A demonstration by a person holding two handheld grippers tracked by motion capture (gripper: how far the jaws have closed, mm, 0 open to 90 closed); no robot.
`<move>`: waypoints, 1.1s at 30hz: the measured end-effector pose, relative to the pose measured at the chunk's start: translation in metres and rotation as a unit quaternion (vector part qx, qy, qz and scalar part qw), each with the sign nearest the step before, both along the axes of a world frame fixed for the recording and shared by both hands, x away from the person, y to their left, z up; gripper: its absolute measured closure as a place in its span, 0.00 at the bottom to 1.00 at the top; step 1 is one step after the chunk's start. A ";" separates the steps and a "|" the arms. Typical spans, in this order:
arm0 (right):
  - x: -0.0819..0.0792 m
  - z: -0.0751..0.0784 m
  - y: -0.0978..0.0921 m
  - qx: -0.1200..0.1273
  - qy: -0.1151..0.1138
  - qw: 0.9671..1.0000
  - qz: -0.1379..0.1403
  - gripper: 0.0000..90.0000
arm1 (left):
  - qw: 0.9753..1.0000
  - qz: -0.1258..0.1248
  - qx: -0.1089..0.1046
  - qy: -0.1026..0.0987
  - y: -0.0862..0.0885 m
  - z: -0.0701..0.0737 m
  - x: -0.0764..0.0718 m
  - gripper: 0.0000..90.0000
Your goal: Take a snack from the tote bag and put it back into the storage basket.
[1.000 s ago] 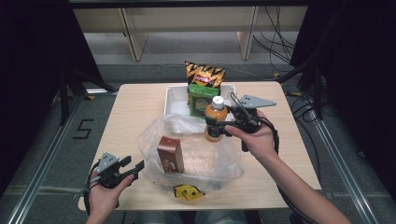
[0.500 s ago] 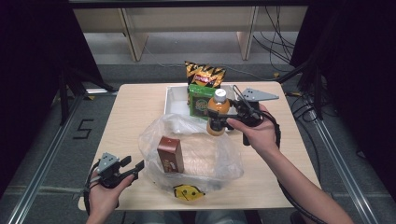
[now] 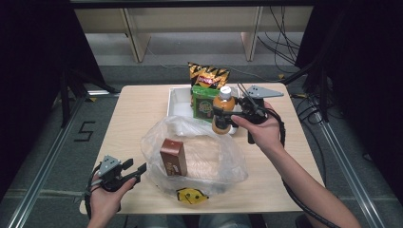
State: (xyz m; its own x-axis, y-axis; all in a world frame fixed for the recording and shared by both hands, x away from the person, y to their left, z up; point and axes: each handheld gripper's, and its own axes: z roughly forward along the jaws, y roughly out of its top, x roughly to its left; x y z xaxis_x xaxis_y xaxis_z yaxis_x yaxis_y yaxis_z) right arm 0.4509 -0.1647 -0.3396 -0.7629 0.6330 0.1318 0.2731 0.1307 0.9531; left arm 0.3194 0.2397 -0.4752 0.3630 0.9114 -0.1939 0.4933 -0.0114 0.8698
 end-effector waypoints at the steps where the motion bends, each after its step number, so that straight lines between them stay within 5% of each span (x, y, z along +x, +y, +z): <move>1: 0.000 0.000 0.000 0.000 0.002 1.000 -0.004 0.34 | 1.000 0.000 0.001 0.000 0.000 0.000 0.000 0.44; 33: 0.039 -0.002 -0.013 -0.009 0.012 0.999 -0.044 0.34 | 1.000 -0.001 0.000 0.001 0.000 0.000 0.001 0.44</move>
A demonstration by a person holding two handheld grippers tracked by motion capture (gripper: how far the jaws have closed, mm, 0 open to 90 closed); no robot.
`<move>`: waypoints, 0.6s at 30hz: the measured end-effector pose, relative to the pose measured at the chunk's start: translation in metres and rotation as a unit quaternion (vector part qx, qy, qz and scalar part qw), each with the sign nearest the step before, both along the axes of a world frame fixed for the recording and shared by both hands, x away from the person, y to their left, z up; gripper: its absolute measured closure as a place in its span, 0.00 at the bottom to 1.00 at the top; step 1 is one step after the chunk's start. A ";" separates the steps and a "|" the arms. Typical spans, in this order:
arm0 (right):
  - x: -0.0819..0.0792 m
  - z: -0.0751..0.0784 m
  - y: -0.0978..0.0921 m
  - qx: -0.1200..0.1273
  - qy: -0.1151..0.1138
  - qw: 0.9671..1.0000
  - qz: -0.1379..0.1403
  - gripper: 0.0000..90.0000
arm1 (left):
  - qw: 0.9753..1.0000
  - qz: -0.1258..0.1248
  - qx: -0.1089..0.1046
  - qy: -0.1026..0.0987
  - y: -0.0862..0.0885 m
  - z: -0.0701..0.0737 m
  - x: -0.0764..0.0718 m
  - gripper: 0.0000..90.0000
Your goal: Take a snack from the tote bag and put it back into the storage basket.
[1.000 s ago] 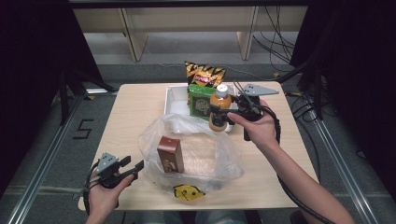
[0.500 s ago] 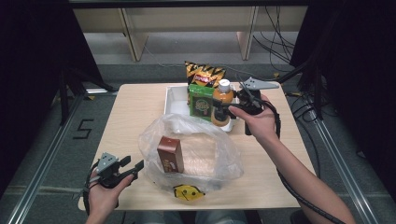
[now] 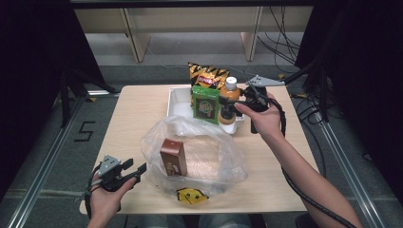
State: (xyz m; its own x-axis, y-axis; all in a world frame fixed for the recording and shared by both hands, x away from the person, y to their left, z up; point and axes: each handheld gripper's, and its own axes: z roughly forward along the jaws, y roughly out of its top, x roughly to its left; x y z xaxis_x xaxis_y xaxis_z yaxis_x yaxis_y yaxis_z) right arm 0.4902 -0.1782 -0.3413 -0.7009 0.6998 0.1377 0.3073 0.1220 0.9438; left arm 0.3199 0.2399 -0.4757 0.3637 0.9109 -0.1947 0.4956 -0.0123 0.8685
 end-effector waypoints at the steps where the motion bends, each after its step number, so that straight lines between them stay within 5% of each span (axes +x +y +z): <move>1: 0.001 0.000 -0.001 0.000 -0.006 1.000 -0.001 0.34 | 1.000 0.000 0.000 0.000 0.000 0.000 0.000 0.44; 14: 0.012 -0.007 -0.005 0.001 0.010 1.000 -0.017 0.34 | 1.000 0.001 -0.002 0.000 0.000 0.000 0.000 0.44; 15: 0.012 -0.007 -0.004 0.002 0.024 1.000 -0.018 0.34 | 1.000 0.001 -0.001 0.000 0.000 0.000 0.000 0.44; 18: 0.016 -0.008 -0.006 -0.002 0.011 1.000 -0.018 0.34 | 1.000 0.000 -0.001 -0.001 0.000 0.000 0.000 0.44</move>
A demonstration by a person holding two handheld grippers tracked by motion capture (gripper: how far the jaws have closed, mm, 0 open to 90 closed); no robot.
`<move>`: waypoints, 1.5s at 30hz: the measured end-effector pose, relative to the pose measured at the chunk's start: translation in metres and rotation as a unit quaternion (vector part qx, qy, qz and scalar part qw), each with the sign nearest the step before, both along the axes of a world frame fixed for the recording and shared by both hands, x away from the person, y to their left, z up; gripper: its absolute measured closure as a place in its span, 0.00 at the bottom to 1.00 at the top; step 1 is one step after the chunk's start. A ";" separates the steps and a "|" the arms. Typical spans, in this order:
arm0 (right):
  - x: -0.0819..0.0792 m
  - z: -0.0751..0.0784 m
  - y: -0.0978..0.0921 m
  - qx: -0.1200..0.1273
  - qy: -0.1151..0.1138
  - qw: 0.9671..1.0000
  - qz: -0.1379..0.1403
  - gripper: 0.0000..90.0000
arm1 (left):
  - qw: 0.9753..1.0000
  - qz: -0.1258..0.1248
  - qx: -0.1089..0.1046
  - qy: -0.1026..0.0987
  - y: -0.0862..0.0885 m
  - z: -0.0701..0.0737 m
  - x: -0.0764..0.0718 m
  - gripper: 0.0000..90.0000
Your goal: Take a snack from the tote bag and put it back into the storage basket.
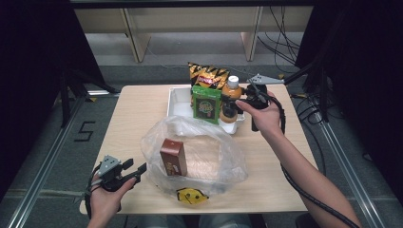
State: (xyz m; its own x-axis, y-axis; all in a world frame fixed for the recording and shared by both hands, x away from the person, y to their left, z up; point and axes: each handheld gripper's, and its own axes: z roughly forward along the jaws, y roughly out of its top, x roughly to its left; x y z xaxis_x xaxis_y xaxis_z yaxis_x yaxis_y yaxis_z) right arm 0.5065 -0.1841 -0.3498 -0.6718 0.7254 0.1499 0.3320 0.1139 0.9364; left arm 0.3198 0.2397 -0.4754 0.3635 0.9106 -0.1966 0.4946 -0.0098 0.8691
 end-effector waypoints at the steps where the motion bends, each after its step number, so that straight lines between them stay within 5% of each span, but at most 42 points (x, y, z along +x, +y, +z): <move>1: 0.001 0.000 0.000 -0.004 0.002 1.000 -0.004 0.34 | 1.000 0.000 0.000 0.000 0.000 0.000 0.000 0.44; 25: 0.022 -0.016 0.001 -0.015 0.013 0.999 -0.026 0.34 | 1.000 0.000 -0.002 0.002 0.000 -0.002 0.000 0.44; 28: 0.024 -0.016 0.001 -0.013 0.029 0.999 -0.031 0.34 | 1.000 0.004 0.001 0.004 0.000 0.000 0.000 0.44; 45: 0.039 -0.025 0.000 -0.028 0.025 0.999 -0.038 0.34 | 1.000 0.002 -0.004 0.002 0.001 -0.001 0.001 0.44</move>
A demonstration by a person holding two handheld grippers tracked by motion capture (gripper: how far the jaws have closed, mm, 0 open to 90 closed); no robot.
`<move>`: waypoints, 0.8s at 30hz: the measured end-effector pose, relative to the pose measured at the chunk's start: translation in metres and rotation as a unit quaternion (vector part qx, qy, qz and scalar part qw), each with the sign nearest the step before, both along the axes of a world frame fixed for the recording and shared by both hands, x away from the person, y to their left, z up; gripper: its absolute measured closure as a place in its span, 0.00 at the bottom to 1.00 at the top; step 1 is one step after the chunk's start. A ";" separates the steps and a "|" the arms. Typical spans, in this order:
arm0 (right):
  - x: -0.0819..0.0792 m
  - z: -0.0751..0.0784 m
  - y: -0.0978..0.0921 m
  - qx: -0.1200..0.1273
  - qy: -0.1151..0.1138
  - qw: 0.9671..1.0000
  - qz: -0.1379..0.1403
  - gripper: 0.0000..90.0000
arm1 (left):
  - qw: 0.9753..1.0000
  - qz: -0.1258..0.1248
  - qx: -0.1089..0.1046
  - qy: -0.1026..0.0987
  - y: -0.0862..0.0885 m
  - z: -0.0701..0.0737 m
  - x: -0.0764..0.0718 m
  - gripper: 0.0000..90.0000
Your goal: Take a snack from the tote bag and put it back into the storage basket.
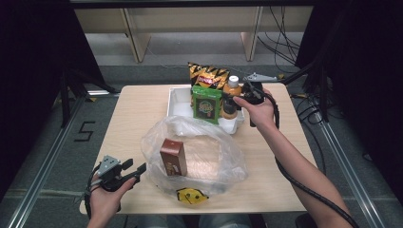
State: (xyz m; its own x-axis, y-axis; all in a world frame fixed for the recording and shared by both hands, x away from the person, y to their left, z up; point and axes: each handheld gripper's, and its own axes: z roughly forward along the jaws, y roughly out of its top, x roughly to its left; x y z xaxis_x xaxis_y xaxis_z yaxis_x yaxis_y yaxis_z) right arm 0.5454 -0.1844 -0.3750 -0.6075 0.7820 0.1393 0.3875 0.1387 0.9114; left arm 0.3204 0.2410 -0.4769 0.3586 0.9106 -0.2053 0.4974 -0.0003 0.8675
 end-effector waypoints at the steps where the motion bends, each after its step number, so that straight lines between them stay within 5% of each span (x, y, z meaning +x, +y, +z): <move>1: 0.000 0.000 0.000 -0.004 -0.002 1.000 -0.005 0.34 | 1.000 0.000 0.000 0.000 0.000 0.000 0.000 0.44; 24: 0.016 -0.022 0.001 -0.016 0.024 1.000 -0.011 0.34 | 1.000 -0.001 0.000 -0.001 0.001 0.000 0.000 0.44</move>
State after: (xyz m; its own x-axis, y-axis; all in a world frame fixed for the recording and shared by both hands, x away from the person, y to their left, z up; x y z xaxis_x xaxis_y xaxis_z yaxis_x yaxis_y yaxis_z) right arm 0.5618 -0.1838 -0.3971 -0.5832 0.7996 0.1430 0.4347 0.1586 0.8865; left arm 0.3206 0.2419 -0.4765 0.3607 0.9099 -0.2051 0.4948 -0.0003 0.8690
